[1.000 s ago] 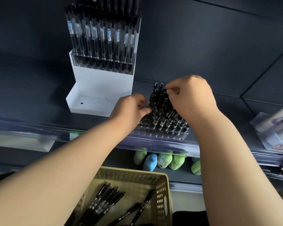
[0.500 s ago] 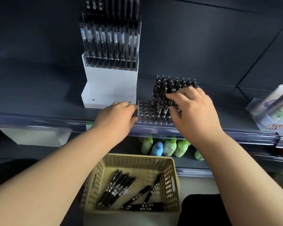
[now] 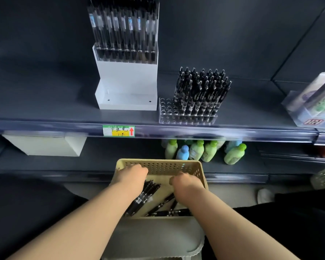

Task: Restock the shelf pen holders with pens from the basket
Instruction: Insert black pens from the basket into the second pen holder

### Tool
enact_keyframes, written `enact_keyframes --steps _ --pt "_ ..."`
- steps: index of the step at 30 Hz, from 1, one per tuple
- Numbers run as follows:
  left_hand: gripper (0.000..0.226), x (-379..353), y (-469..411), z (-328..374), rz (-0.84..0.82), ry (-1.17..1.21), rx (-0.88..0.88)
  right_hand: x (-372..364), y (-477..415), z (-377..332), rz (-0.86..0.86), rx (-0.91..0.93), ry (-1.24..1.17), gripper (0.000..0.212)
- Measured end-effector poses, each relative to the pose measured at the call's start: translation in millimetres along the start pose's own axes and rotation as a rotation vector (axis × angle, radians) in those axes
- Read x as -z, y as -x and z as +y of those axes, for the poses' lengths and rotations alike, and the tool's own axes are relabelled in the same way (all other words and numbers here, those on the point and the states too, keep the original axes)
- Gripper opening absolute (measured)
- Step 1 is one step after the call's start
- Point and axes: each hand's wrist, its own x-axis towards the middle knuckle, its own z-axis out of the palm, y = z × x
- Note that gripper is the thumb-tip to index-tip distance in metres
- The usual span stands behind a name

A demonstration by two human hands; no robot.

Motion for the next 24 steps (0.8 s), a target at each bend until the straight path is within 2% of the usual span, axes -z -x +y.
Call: enact_keyframes --steps 5,12,21,24 --pt "0.034 -41.0 -13.3 14.7 -0.160 0.003 0.058 -29.9 -16.9 -4.9 -0.171 -0.061 -0.099 0.039" --pt "0.031 -67.3 -33.4 25.3 -0.347 0.123 0.129 -46.8 -47.0 -7.7 -0.210 -0.089 -0.160 0.041" --pt "0.043 -89.3 -53.3 38.3 -0.249 0.095 0.104 -69.2 -72.9 -4.7 -0.161 -0.057 -0.085 0.037" --pt "0.043 -90.0 -57.3 42.7 -0.268 0.099 0.121 -70.9 -77.9 -4.8 -0.171 -0.029 -0.027 0.039"
